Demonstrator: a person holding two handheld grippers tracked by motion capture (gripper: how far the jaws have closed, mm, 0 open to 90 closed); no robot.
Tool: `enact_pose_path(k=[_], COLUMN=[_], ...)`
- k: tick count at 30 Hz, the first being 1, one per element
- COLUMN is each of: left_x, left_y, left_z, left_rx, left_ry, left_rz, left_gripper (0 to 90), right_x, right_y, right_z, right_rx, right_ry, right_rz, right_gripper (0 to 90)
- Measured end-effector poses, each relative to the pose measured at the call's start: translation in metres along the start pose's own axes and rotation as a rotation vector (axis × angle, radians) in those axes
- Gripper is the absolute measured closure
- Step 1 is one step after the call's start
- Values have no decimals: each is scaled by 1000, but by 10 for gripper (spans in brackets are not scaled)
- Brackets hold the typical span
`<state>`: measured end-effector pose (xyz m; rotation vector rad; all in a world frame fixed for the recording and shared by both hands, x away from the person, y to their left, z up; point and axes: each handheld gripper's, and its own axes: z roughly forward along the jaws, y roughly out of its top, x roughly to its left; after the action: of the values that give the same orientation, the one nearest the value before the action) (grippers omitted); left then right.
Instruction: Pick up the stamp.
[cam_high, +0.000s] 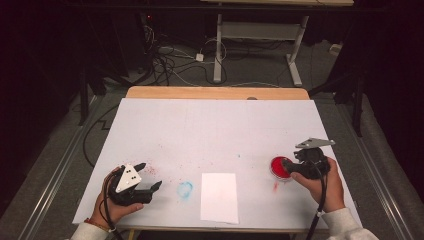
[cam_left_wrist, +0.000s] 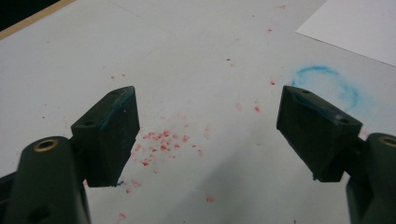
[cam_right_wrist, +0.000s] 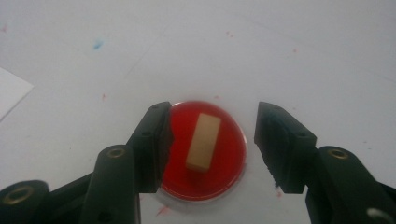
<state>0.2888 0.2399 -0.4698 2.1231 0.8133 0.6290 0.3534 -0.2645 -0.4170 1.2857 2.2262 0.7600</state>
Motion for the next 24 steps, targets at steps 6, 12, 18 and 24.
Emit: enact_pose_path(k=[6,12,18,24], left_x=[0,0,0,0], left_y=[0,0,0,0], left_z=[0,0,0,1], left_rx=[2,2,5,8], left_ry=[-3,-3,-1,-2], left_rz=[-2,-1,4,3], left_gripper=[206,206,207,207], right_x=[2,-1,-1,-2], right_y=[-6,-9,-11,-13], right_z=[16,21,25,25], right_rx=[47,46,47,35], right_ry=[14,18,13,19], right_rz=[-22,-6,-12,-10], right_gripper=[614,694,759,764])
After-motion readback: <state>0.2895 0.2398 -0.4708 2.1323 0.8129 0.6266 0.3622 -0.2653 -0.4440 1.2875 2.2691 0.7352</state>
